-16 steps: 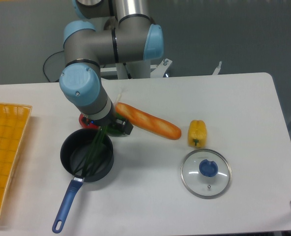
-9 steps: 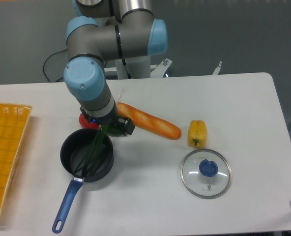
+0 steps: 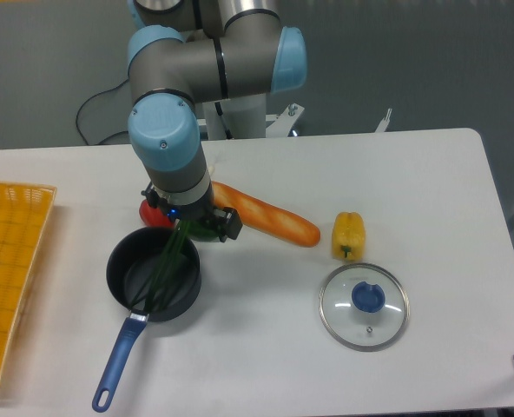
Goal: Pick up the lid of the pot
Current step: 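Raise the gripper up from above the black saucepan, then move the gripper across the table toward the glass lid with blue knob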
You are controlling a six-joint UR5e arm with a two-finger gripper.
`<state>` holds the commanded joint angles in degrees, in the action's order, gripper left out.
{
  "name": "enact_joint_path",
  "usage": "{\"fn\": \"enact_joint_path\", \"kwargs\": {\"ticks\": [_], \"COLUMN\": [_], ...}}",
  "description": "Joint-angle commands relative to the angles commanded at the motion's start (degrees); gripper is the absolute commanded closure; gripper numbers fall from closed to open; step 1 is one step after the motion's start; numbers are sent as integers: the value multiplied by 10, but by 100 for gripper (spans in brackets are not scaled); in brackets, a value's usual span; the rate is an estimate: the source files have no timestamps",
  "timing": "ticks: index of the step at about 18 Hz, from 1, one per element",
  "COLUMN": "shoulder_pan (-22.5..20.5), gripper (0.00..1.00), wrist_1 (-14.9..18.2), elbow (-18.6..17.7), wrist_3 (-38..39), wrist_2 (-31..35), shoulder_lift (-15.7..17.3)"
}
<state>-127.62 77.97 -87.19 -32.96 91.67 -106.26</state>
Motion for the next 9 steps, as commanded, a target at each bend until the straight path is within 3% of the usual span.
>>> {"fn": "enact_joint_path", "kwargs": {"ticks": [5, 9], "shoulder_pan": [-4, -22], "gripper": [0, 0], "wrist_1": [-98, -102], "elbow": [-29, -25], "wrist_3": [37, 34], "wrist_2": [-10, -9], "shoulder_lift": [-1, -1]}}
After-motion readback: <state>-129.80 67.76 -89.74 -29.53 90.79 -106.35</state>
